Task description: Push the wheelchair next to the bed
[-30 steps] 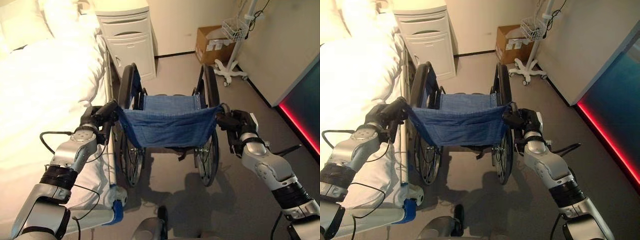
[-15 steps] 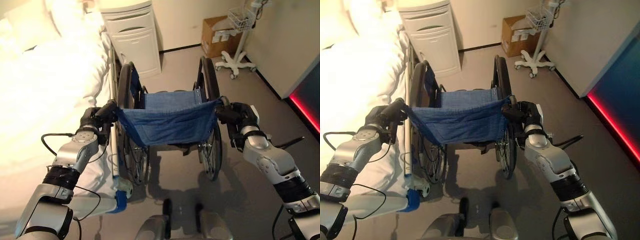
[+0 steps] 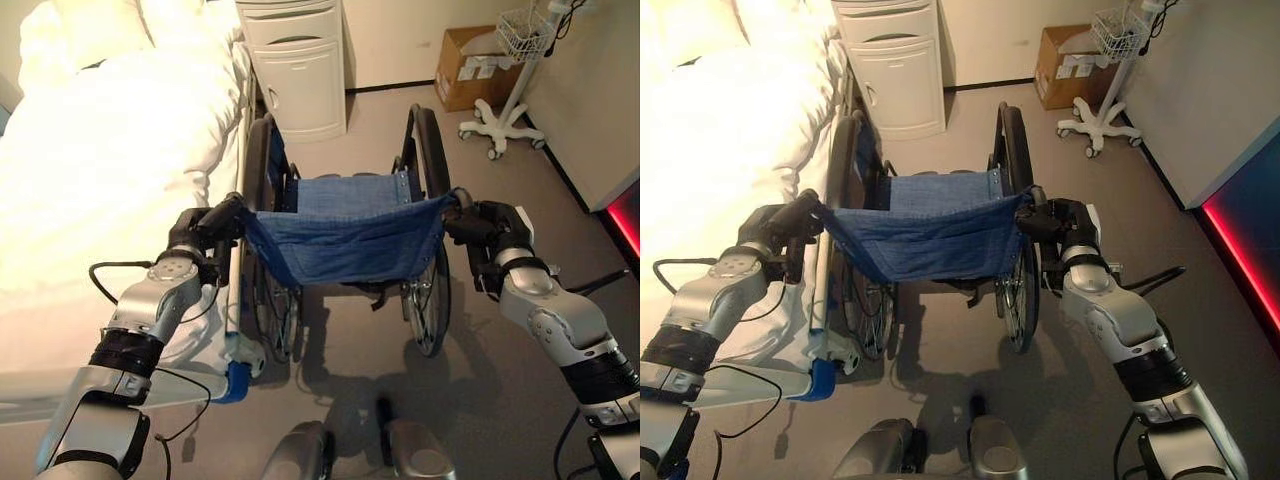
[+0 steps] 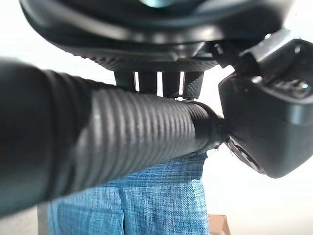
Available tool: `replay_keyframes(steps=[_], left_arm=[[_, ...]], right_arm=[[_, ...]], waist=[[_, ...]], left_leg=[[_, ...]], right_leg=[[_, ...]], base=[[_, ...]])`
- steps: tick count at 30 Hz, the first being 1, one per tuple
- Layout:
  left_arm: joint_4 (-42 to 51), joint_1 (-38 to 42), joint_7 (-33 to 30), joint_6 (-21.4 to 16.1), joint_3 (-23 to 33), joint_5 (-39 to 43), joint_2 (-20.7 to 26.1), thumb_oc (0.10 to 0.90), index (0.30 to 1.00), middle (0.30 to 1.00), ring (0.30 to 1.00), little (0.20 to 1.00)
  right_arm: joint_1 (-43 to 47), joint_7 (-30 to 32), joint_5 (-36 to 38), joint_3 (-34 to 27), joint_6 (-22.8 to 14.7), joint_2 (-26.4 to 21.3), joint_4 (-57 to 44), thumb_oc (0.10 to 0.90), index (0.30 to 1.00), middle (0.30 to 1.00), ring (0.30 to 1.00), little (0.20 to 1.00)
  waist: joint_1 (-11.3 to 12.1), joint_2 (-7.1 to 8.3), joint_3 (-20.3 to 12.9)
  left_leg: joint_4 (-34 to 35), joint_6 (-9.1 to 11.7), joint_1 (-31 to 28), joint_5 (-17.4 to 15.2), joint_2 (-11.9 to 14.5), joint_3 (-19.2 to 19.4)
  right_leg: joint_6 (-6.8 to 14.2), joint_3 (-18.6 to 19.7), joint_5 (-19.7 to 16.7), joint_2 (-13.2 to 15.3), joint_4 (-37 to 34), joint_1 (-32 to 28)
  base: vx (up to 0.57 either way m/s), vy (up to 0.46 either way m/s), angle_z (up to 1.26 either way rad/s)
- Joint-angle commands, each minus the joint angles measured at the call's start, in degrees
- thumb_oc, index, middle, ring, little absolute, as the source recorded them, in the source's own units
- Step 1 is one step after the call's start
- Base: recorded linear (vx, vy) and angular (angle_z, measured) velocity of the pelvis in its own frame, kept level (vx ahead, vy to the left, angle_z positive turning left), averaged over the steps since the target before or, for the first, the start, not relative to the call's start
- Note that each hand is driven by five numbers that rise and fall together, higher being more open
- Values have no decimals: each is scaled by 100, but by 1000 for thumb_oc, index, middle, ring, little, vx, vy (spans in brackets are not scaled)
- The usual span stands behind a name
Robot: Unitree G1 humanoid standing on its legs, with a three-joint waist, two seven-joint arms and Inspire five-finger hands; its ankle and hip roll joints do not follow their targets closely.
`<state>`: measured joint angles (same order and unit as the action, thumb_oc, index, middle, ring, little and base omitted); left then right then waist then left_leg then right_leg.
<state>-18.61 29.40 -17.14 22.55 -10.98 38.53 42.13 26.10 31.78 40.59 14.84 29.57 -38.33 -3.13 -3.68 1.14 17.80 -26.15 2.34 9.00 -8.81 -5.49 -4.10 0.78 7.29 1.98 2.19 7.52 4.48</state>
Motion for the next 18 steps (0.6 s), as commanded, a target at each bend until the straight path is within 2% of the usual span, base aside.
replay_keyframes(steps=[1, 2, 3, 4, 5, 7, 8, 10, 11, 12, 18], left_arm=[[1091, -76, 662, -511, -363, -102, -389, 400, 300, 300, 300, 300], [1150, -116, 667, -486, -371, -94, -373, 400, 300, 300, 300, 300], [1248, -159, 666, -414, -393, -73, -346, 400, 300, 300, 300, 300], [1341, -191, 618, -308, -390, -25, -311, 400, 300, 300, 300, 300], [1342, -196, 619, -298, -383, -19, -306, 400, 300, 300, 300, 300], [1263, -179, 644, -258, -339, -7, -300, 400, 300, 300, 300, 300], [1125, -103, 699, -248, -354, 3, -268, 400, 300, 300, 300, 300], [1023, -32, 717, -219, -421, 6, -237, 400, 300, 300, 300, 300], [945, 28, 776, -194, -475, -52, -244, 400, 300, 300, 300, 300], [930, 40, 787, -193, -488, -66, -244, 400, 300, 300, 300, 300], [588, 406, 810, -209, -666, -8, -260, 400, 300, 300, 300, 300]], right_arm=[[-10, -508, 108, 670, -884, 797, -833, 400, 300, 300, 300, 300], [-81, -544, 75, 657, -935, 781, -807, 400, 300, 300, 300, 300], [-188, -630, 16, 625, -1026, 769, -755, 400, 300, 300, 300, 300], [-247, -754, -4, 595, -1110, 759, -663, 400, 300, 300, 300, 300], [-246, -773, -1, 594, -1122, 759, -641, 400, 300, 300, 300, 300], [-213, -865, 4, 623, -1153, 777, -530, 400, 300, 300, 300, 300], [-207, -876, 19, 646, -1129, 825, -498, 400, 300, 300, 300, 300], [-277, -853, 16, 697, -1119, 882, -503, 400, 300, 300, 300, 300], [-287, -798, 8, 762, -1148, 928, -484, 400, 300, 300, 300, 300], [-286, -778, -3, 781, -1161, 944, -478, 400, 300, 300, 300, 300], [63, -498, -256, 1023, -1060, 1200, -379, 400, 300, 300, 300, 300]], waist=[[299, -321, -239], [341, -342, -232], [429, -349, -213], [486, -347, -217], [493, -339, -215], [499, -334, -273], [490, -334, -369], [547, -305, -536], [618, -248, -648], [630, -233, -666], [778, -127, -873]], left_leg=[[2275, 73, 397, 2539, 375, 455], [2439, 110, 556, 2666, 451, 514], [2899, 168, 756, 2796, 523, 548], [2946, 186, 870, 2828, 575, 548], [2927, 183, 860, 2819, 576, 553], [2890, 131, 791, 2570, 605, 692], [2730, 76, 696, 2404, 635, 913], [2434, -24, 641, 2238, 561, 1004], [2238, -137, 615, 2091, 440, 1041], [2215, -156, 611, 2066, 417, 1044], [1987, -506, 435, 1681, 31, 1011]], right_leg=[[-217, -555, -197, -796, -357, -983], [-239, -525, -158, -837, -375, -1114], [-256, -442, -19, -875, -360, -1375], [-271, -329, 193, -892, -274, -1616], [-270, -314, 228, -882, -257, -1645], [-234, -284, 411, -840, -153, -1745], [-175, -354, 591, -782, -52, -1856], [-108, -402, 749, -725, 25, -1998], [-41, -503, 747, -669, 163, -2013], [-26, -529, 729, -654, 208, -2001], [305, -921, 8, -452, 1473, -1468]], base=[[483, 84, 1], [594, 99, -8], [717, 135, -13], [622, 122, -25], [529, 142, -61], [404, 142, -99], [596, 201, -34], [595, 176, 9], [361, 90, -10], [435, 120, -12], [306, 132, -14]])
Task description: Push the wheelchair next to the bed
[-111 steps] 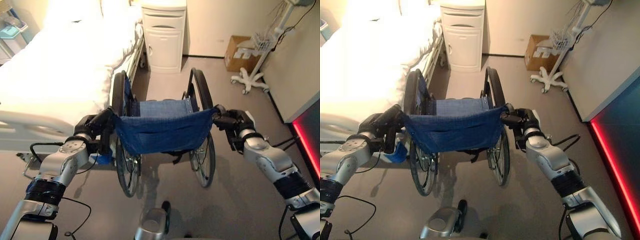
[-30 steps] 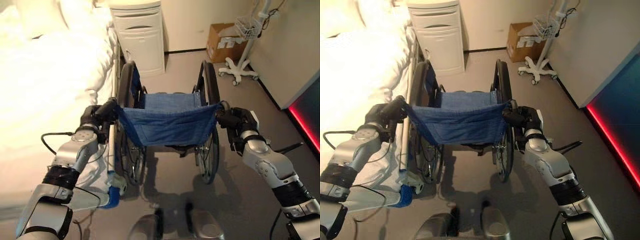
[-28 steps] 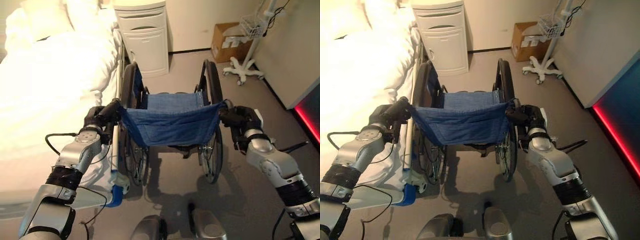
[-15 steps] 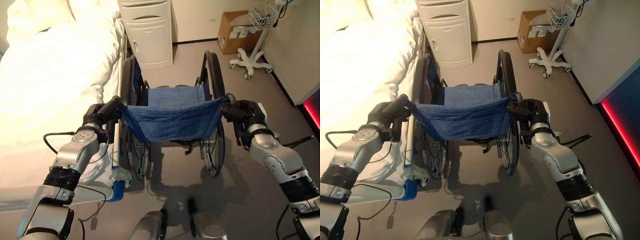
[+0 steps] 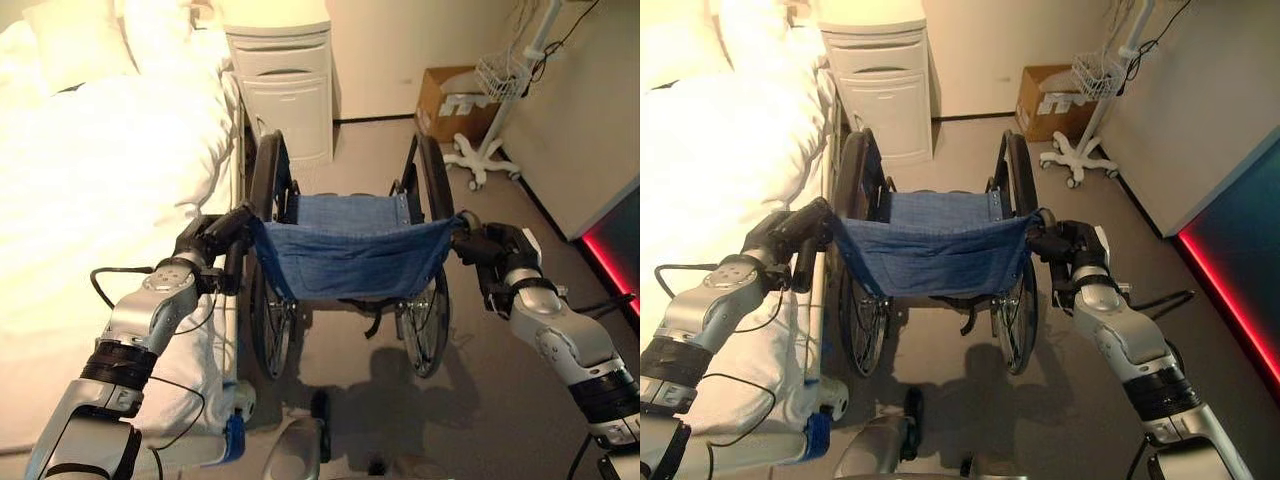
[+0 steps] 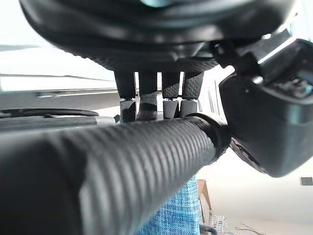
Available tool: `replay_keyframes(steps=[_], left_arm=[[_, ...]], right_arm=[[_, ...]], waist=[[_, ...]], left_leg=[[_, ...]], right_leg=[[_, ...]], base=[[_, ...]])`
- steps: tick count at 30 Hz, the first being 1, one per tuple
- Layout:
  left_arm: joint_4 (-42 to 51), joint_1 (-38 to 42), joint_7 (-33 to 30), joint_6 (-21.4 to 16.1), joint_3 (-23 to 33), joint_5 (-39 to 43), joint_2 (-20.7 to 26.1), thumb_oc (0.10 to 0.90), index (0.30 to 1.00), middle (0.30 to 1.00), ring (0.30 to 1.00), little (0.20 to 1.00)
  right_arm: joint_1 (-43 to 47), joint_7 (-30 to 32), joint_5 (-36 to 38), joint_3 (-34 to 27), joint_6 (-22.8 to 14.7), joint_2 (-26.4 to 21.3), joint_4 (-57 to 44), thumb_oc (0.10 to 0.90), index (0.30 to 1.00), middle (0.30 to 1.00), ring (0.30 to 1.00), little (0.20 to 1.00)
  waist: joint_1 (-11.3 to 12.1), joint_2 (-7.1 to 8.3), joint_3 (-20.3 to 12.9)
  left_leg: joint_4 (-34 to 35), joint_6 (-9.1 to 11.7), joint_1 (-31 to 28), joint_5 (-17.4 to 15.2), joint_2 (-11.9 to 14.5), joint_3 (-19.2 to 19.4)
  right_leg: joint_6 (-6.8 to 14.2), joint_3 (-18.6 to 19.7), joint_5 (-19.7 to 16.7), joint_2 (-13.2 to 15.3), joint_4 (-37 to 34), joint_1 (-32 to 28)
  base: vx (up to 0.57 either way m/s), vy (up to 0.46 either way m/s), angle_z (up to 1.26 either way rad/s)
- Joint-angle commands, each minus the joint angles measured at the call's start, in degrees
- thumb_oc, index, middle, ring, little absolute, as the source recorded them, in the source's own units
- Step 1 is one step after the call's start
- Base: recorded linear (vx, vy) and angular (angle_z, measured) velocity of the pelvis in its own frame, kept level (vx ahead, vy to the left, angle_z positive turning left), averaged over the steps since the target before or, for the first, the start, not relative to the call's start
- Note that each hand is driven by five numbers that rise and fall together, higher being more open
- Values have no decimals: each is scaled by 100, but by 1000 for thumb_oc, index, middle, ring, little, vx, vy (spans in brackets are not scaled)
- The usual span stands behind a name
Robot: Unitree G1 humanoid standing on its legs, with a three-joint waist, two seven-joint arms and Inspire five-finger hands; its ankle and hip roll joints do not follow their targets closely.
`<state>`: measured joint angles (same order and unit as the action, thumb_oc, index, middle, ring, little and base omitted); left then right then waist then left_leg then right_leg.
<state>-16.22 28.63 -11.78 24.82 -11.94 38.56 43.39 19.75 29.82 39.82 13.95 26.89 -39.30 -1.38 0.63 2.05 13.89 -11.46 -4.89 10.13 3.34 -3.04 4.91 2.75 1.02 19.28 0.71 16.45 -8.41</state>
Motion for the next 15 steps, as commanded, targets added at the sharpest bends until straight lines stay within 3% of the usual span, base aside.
replay_keyframes(steps=[1, 3, 5, 9, 10, 12, 15], left_arm=[[316, 520, 279, -427, -578, 8, -390, 400, 300, 300, 300, 300], [287, 629, 304, -360, -616, -5, -401, 400, 300, 300, 300, 300], [298, 681, 297, -345, -614, -32, -378, 400, 300, 300, 300, 300], [134, 800, 96, -670, -617, 5, -510, 400, 300, 300, 300, 300], [85, 963, 29, -746, -654, -3, -537, 400, 300, 300, 300, 300], [56, 1116, -17, -792, -693, -25, -534, 400, 300, 300, 300, 300], [134, 1177, 4, -619, -616, -65, -410, 400, 300, 300, 300, 300]], right_arm=[[743, -305, -199, 1119, -775, 1319, -524, 400, 300, 300, 300, 300], [926, -343, -288, 1092, -722, 1347, -438, 400, 300, 300, 300, 300], [1113, -395, -333, 1047, -692, 1293, -426, 400, 300, 300, 300, 300], [1489, -589, -447, 976, -694, 1144, -395, 400, 300, 300, 300, 300], [1694, -595, -456, 946, -726, 1081, -371, 400, 300, 300, 300, 300], [1867, -607, -447, 903, -743, 1045, -375, 400, 300, 300, 300, 300], [1967, -583, -349, 723, -498, 1100, -573, 400, 300, 300, 300, 300]], waist=[[348, -216, -492], [355, -213, -503], [349, -218, -436], [154, -238, -46], [34, -222, 116], [-112, -234, 282], [-303, -159, 467]], left_leg=[[488, 207, 304, 433, -234, 109], [313, 203, 293, 310, -312, 50], [-23, 289, 415, 199, -380, -59], [-594, 437, 562, 226, -483, -384], [-653, 437, 497, 68, -527, -488], [-674, 421, 302, -234, -517, -594], [-673, 357, -361, -815, -281, -810]], right_leg=[[118, -311, -1744, -279, 585, -122], [39, -340, -1590, -224, 264, 16], [-148, -346, -1322, -138, -527, 78], [-142, 59, -2058, 133, -1419, 491], [-4, 303, -2470, 338, -1739, 815], [176, 516, -2739, 513, -2012, 1099], [388, 802, -3030, 612, -1884, 1670]], base=[[269, 87, 5], [243, 45, 10], [184, -1, -10], [79, -39, 10], [53, -117, 35], [162, -248, -13], [427, -409, 46]])
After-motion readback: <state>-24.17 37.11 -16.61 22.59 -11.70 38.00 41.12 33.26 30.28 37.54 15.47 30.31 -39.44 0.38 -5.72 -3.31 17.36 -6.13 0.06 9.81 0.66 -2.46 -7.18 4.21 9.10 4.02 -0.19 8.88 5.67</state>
